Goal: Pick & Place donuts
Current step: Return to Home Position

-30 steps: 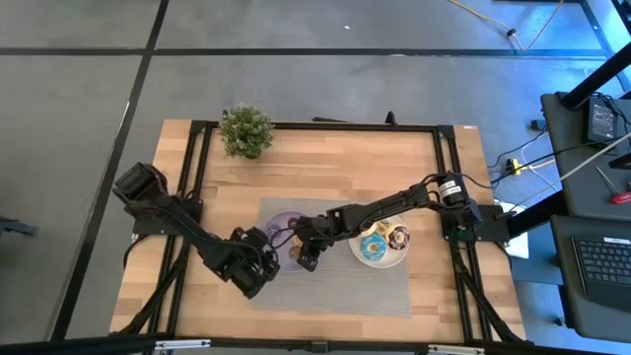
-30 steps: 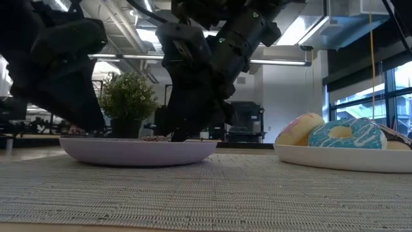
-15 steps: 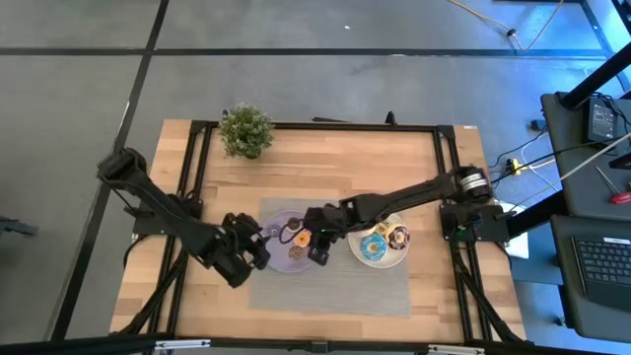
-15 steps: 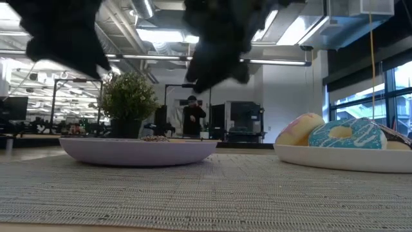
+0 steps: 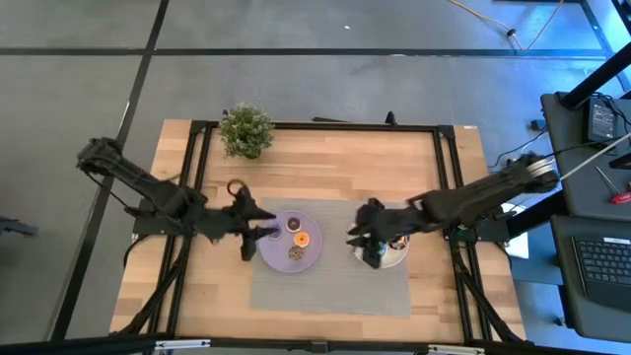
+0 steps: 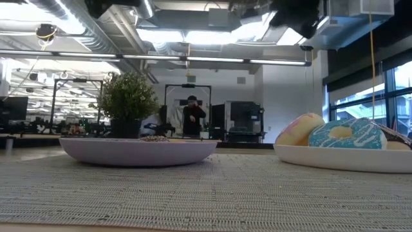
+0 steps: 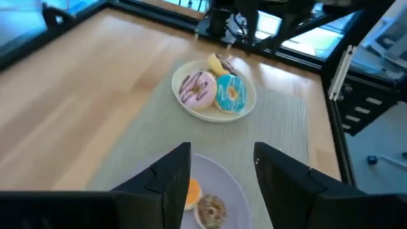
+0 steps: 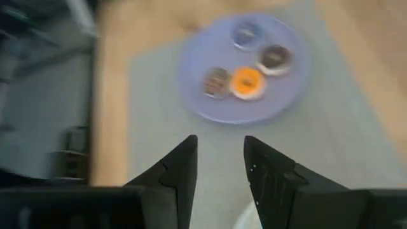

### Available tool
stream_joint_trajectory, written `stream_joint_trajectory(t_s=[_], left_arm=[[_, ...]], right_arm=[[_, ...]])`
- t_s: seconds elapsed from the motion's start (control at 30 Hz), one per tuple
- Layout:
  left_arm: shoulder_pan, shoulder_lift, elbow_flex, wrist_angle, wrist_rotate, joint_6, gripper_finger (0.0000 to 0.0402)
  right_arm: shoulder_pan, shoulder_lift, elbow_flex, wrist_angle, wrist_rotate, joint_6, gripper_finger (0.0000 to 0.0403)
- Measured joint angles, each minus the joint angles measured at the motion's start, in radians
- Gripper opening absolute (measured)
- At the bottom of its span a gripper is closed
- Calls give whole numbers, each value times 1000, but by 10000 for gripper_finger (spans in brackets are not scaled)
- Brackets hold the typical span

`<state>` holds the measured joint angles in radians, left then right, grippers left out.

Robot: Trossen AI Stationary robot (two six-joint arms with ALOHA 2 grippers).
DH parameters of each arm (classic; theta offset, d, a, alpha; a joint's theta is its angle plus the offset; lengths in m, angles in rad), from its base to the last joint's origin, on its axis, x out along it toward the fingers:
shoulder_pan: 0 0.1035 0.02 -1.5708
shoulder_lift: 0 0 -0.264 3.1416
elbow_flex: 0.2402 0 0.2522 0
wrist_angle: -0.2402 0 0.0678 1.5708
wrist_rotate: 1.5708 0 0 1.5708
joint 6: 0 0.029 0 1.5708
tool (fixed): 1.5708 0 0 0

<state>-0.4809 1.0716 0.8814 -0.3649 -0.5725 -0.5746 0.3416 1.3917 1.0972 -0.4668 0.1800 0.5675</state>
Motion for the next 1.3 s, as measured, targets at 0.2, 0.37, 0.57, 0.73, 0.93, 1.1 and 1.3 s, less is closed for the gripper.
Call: stream_joint_trajectory(t_s=[0.2,0.37,0.57,0.73,0.93,1.1,1.3], left_arm=[[138,-159,-88,48,170,142,168],[234,-310,-230,127,191,177,168],[269,-398,-302,98,120,71,168],[268,-391,-303,98,123,68,169],[304,-446,-304,64,159,142,169],[357,-563,-303,88,295,208,169],[364,-682,-404,210,308,239,169]], right_arm=[[0,-254,-210,161,-11,-127,131],[-11,-411,-297,163,0,-68,131],[1,-583,-481,360,-74,-131,131],[2,-698,-670,598,-135,-153,131],[1,-845,-763,643,-138,-188,131],[1,-990,-817,644,-132,-241,131],[1,-1073,-876,646,-129,-239,131]])
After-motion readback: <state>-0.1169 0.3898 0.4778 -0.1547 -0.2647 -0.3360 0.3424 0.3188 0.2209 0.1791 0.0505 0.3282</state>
